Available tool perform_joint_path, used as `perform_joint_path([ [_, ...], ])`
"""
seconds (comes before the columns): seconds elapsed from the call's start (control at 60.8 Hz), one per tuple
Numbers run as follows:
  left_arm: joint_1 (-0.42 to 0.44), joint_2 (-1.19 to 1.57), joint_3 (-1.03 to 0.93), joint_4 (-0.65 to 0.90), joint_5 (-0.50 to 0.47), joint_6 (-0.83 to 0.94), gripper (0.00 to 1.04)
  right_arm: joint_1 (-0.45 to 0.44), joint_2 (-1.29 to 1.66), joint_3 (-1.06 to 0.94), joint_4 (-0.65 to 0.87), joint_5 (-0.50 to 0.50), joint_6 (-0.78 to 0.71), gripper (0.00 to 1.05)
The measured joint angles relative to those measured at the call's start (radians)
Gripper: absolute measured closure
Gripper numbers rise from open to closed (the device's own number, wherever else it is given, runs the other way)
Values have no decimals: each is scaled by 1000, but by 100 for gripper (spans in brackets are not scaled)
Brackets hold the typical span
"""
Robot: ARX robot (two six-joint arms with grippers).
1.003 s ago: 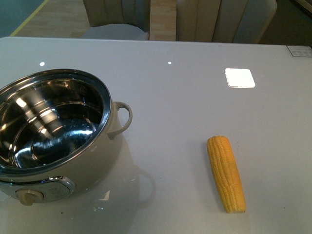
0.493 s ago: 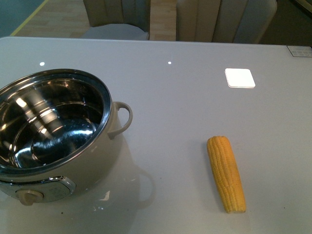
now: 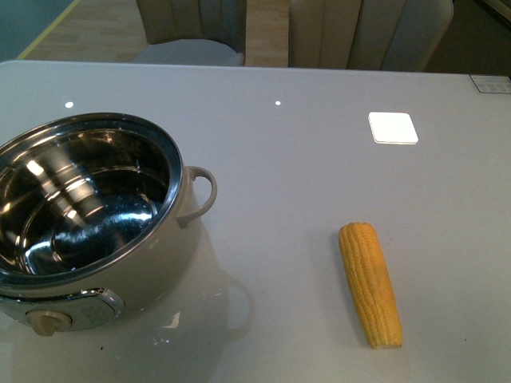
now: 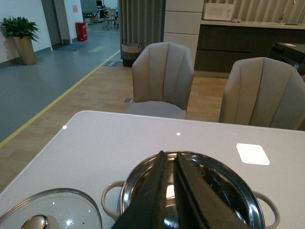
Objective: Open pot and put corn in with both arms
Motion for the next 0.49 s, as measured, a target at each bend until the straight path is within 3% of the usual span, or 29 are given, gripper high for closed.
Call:
perform_joint_path([
  [0.493,0,0,0,0,0,1,5,0,0,0,0,0,0,9],
])
